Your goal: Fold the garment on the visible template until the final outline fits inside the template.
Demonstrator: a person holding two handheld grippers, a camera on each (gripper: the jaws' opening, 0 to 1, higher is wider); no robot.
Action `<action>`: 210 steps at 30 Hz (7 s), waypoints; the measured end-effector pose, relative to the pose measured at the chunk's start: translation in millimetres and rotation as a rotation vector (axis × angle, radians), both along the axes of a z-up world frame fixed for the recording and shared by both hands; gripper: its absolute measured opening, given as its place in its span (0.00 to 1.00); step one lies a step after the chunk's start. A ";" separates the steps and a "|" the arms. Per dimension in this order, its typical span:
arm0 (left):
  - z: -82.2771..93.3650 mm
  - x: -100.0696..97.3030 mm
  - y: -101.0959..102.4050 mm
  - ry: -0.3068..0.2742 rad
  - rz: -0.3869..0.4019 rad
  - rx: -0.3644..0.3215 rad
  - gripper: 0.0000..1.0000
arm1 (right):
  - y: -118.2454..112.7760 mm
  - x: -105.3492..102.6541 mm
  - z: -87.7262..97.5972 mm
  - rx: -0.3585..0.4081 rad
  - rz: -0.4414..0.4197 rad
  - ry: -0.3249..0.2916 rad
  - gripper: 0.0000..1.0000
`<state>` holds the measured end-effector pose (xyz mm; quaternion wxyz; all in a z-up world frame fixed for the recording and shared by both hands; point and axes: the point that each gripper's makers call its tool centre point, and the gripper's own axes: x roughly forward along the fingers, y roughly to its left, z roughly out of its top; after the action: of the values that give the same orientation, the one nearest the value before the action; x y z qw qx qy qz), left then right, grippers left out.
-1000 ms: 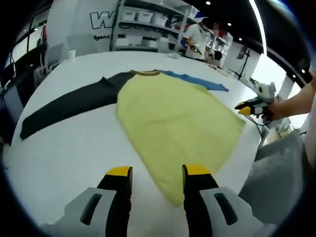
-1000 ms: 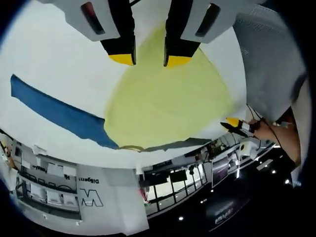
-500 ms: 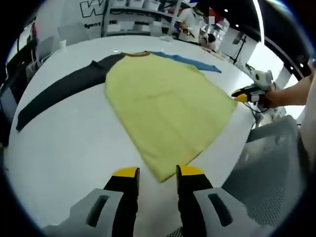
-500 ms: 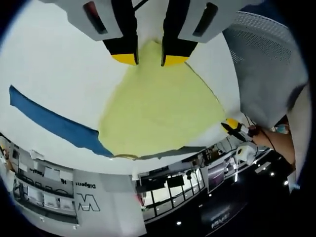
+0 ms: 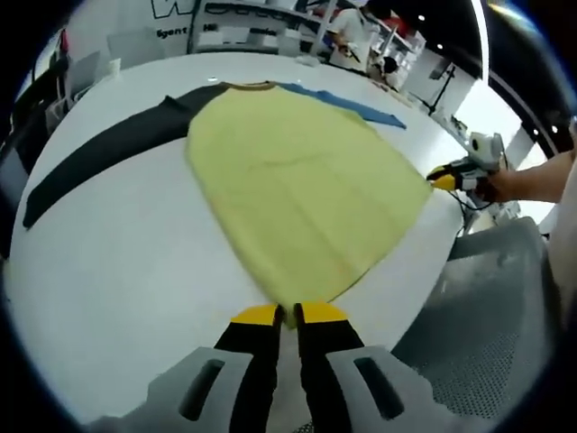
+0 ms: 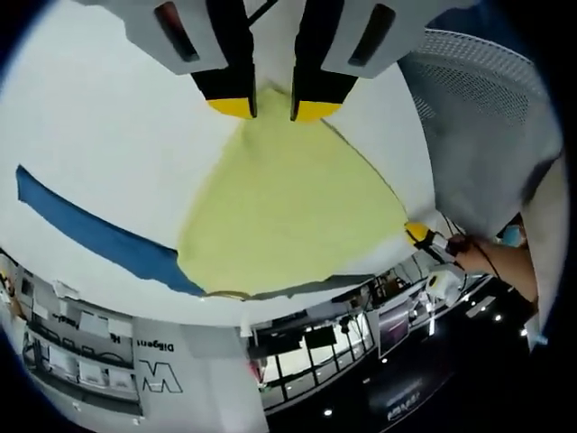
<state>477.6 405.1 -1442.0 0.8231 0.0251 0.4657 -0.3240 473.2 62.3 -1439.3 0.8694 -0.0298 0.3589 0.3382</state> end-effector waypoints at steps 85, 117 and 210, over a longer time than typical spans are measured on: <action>29.6 58.2 53.4 -0.070 0.066 0.038 0.20 | -47.1 45.3 21.8 -0.023 -0.125 0.004 0.16; 34.6 289.5 100.4 -0.190 0.108 0.184 0.24 | -107.6 298.4 13.4 -0.220 -0.102 -0.109 0.23; 5.1 302.9 134.0 -0.069 0.210 0.348 0.05 | -155.1 289.0 -4.9 -0.450 -0.197 0.066 0.00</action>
<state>780.5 539.0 -1436.8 0.8511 0.1291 0.4863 -0.1499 762.2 -92.8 -1444.2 0.8575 -0.1767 0.4545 0.1642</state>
